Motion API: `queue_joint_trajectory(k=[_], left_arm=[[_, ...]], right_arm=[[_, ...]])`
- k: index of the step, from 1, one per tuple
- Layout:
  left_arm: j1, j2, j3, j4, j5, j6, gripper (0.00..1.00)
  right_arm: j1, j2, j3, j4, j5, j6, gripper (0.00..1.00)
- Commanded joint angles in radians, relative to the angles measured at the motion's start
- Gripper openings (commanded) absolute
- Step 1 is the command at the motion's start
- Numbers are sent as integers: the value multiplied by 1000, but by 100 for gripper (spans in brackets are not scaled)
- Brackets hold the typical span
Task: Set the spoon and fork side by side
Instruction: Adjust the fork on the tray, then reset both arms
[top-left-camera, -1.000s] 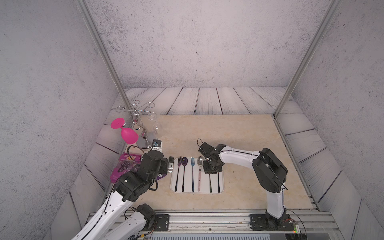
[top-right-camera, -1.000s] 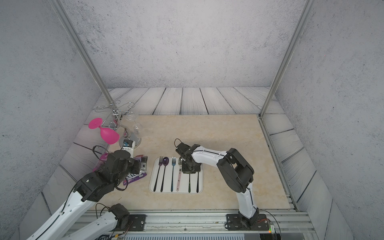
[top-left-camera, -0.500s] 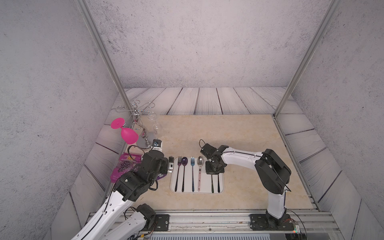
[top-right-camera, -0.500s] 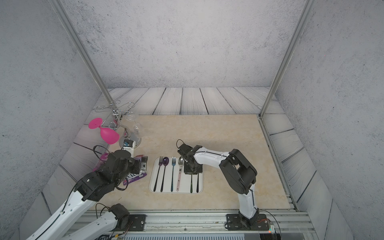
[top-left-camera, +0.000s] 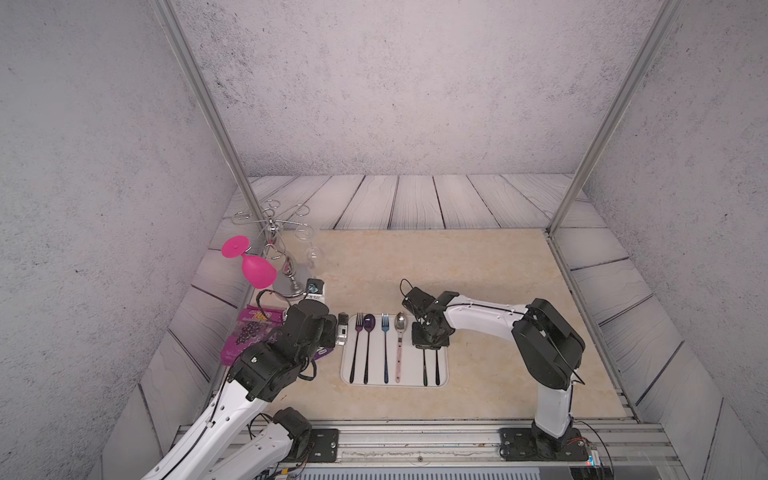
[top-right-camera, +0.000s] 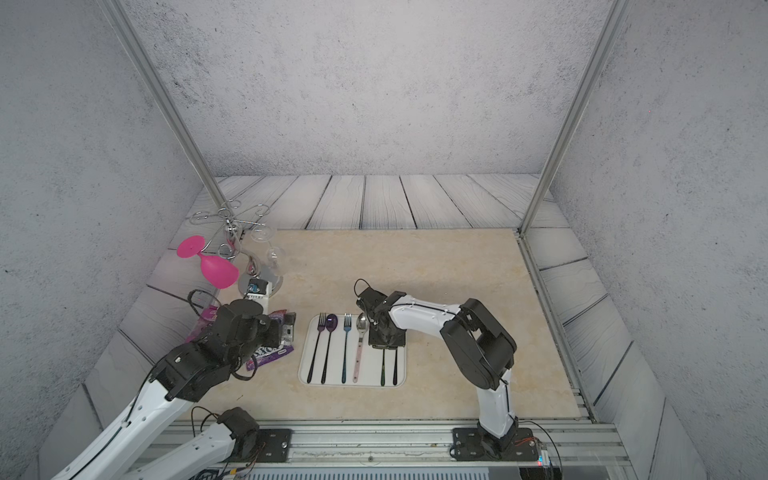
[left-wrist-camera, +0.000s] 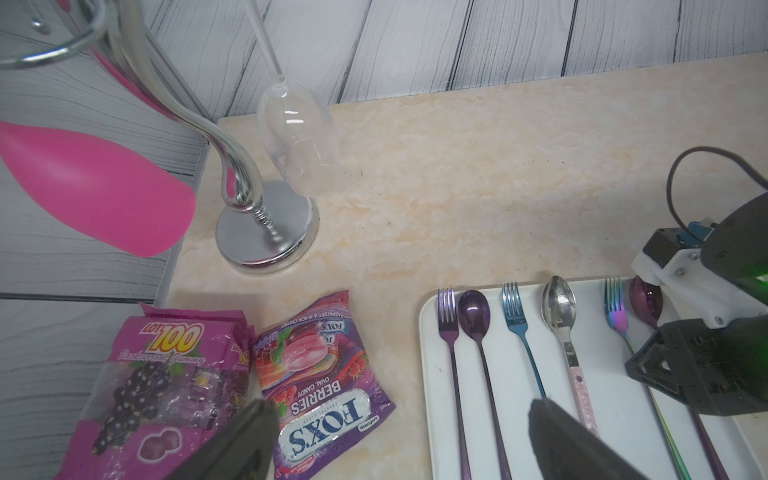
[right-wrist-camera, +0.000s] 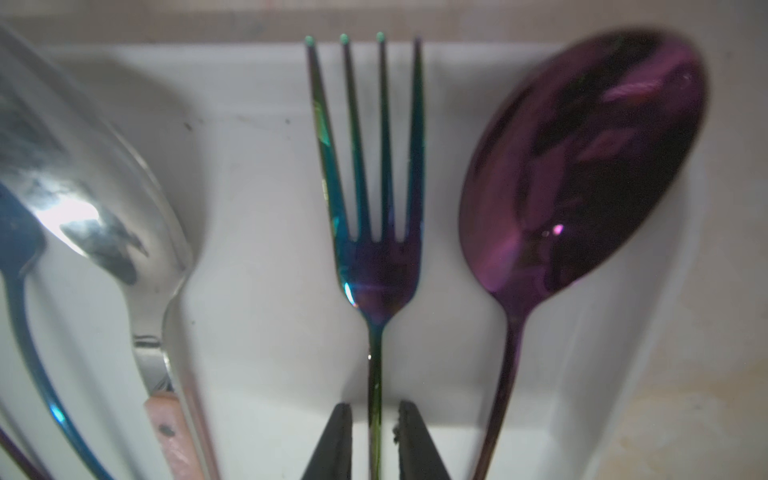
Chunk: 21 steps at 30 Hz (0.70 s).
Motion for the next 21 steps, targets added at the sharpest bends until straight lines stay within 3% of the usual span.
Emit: queue_joint_trajectory(k=[1,6,10,12,14,17,21], left_arm=[[-1,1,-7,10,-24,-17,100],[0,35,-14,23,-130,-42,100],[-1,67,-54,159,-157,-55,99],[0,100,-76,252,-172,-32,100],[0,154,-73,318,-204,-6,99],[0,281,-37,373,-282,36,100],[25,459,-14,483,-369,99,100]], right_arm=[[-4,-45,5,-49,33,-33,31],[-5,-146,27,-40,34,-173,46],[-20,-284,37,-85,130,-314,66],[-65,-362,30,-110,185,-392,96],[-147,-442,6,-109,190,-462,99],[-362,-561,-56,-47,114,-553,99],[-591,-731,-263,255,100,-680,99]])
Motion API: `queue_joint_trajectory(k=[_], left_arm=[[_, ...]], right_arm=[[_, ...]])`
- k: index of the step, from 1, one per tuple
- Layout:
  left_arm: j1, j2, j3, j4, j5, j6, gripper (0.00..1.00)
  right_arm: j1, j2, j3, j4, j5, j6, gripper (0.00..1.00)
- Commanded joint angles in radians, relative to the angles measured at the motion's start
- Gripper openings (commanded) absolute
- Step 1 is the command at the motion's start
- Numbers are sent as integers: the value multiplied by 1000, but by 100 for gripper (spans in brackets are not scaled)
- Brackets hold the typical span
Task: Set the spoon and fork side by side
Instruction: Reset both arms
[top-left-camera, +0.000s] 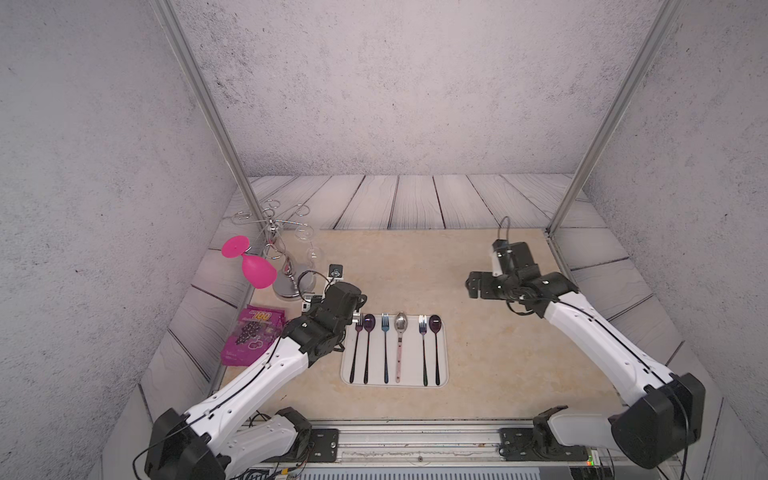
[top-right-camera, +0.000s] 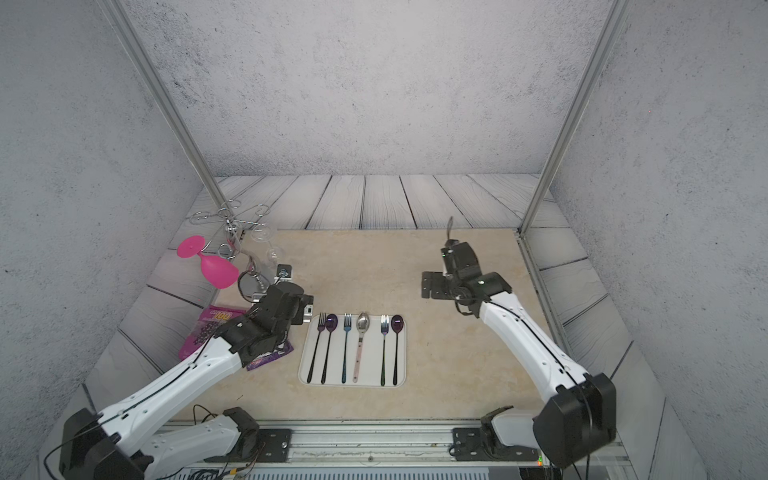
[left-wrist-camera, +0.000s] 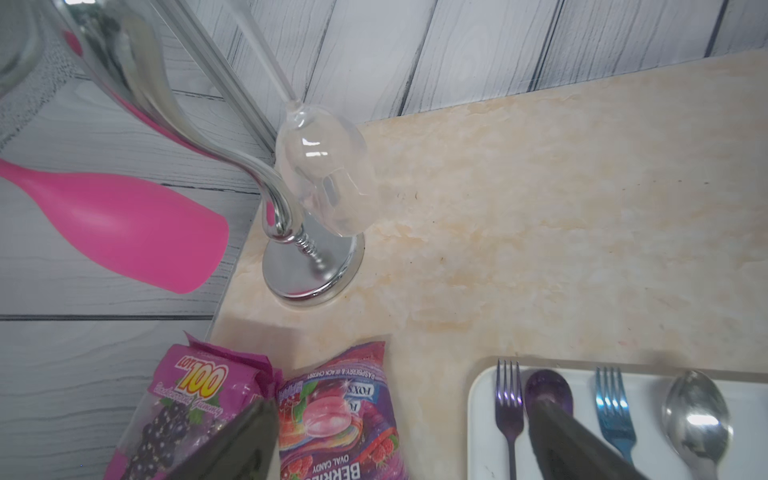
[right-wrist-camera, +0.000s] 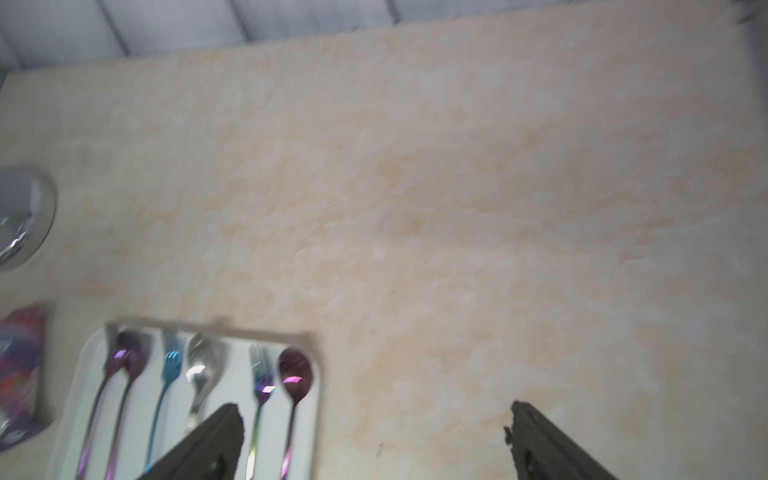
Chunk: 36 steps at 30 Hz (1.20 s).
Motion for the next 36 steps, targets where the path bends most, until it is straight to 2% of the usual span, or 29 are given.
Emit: queue_joint_trajectory(k=[1,3,5,8,11,17,21,22,24,27,30,31,36], left_arm=[[38,97,19,171,-99,81,100],[90,161,-1,270,-107,108,100],[124,192,-24,334,-117,122,100],[201,197,-82,423,-110,172,100],[260,198,-165,567,-99,232,100],[369,199,-287,740,-13,233,100],[420,256,-330,885,75,231,100],[431,263,-323,883,107,239,100],[449,279,-320,920,156,262,100],[472,293,-328,969,229,294,100],[519,371,-411,1229,312,289,100],[546,379,-430,1255,349,269,100],[606,395,-385,1156,469,236,100]], right_arm=[[-110,-98,-176,255,-10,-162,99],[-186,-142,-347,504,-5,-198,99],[-211,-140,-475,674,62,-236,99],[-225,-88,-570,800,156,-283,99],[-231,-32,-658,1006,173,-274,99],[-234,169,-706,1302,157,-290,99],[-239,321,-711,1479,137,-299,99],[-241,323,-706,1478,129,-296,99],[-250,282,-668,1329,107,-286,99],[-264,299,-672,1364,84,-282,99],[-266,285,-656,1307,77,-281,99],[-265,288,-657,1315,77,-282,99],[-268,287,-655,1309,76,-283,99]])
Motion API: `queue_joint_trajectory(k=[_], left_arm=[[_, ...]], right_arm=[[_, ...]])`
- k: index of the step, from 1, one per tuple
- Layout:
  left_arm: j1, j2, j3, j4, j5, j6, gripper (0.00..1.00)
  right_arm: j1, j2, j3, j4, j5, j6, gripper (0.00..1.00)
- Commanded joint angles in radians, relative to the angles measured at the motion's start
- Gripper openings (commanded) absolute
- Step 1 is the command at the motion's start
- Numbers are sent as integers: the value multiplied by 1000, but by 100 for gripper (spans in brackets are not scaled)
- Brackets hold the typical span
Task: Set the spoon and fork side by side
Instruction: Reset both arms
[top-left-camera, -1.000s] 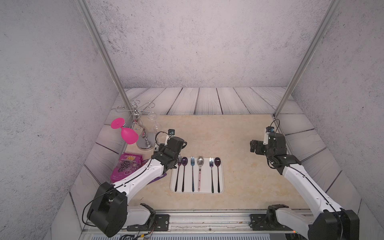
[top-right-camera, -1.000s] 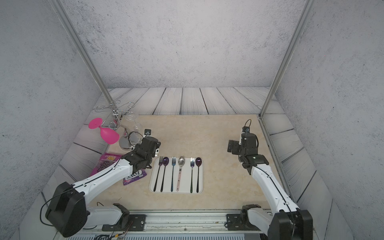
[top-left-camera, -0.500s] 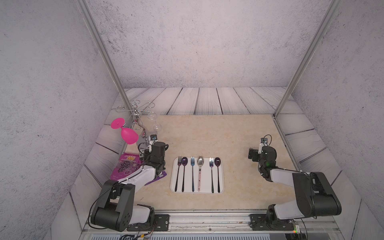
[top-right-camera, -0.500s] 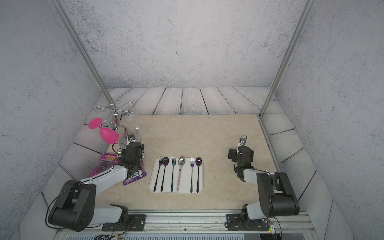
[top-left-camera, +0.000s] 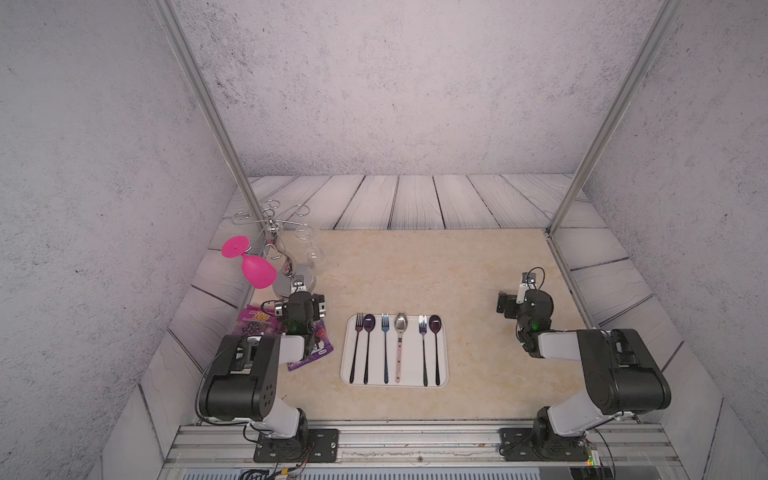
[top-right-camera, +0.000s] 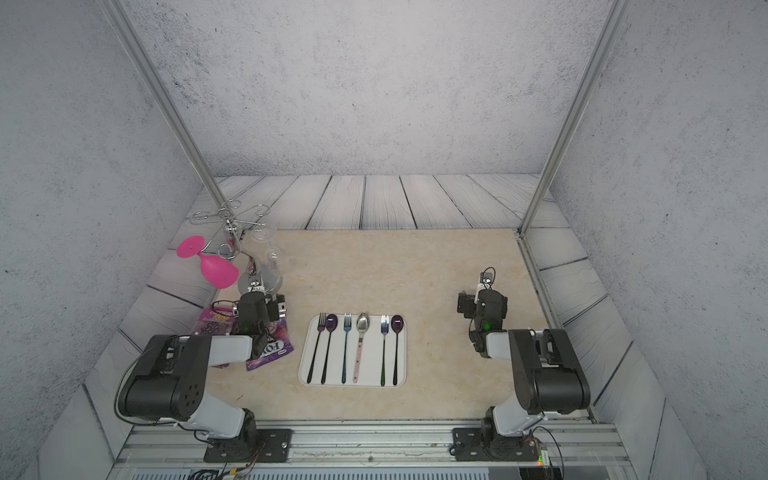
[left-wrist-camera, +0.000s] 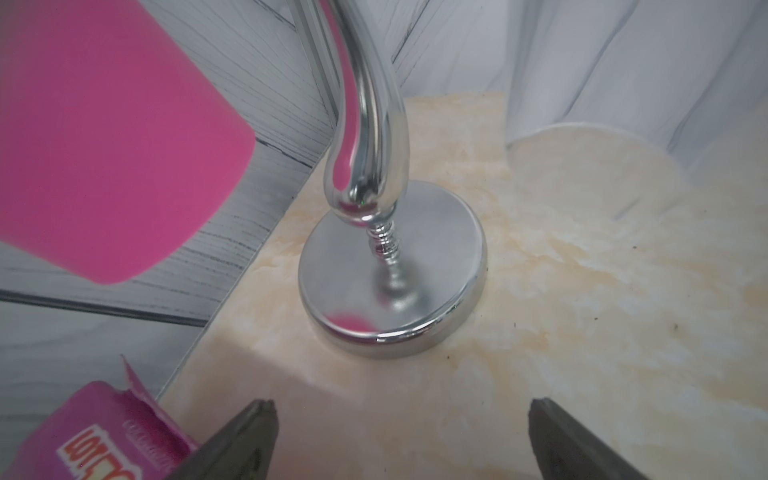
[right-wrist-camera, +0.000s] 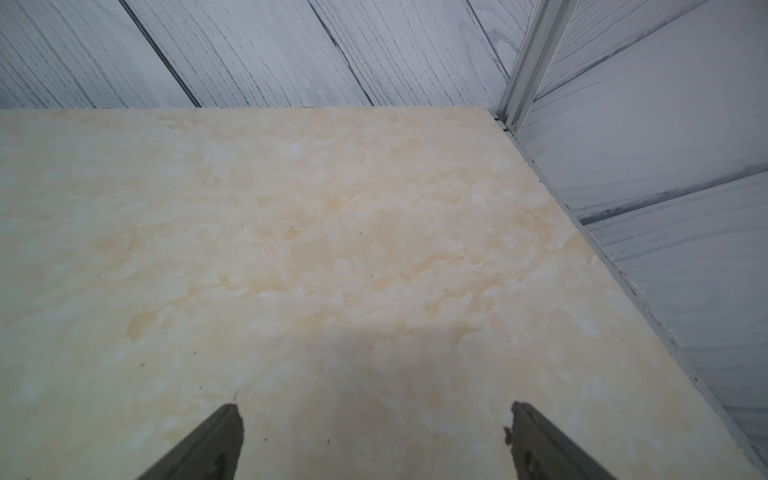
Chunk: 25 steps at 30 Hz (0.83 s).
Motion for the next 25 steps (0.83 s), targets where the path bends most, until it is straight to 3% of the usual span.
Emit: queue_joint_trajectory(k=[1,25], left_arm=[[26,-8,26,42,116,-22,100],[25,-11,22,41,117,-18,100]], right_arm=[[-4,-19,13,-13,-14,1,99],[-4,-24,11,-14,-15,-2,99]])
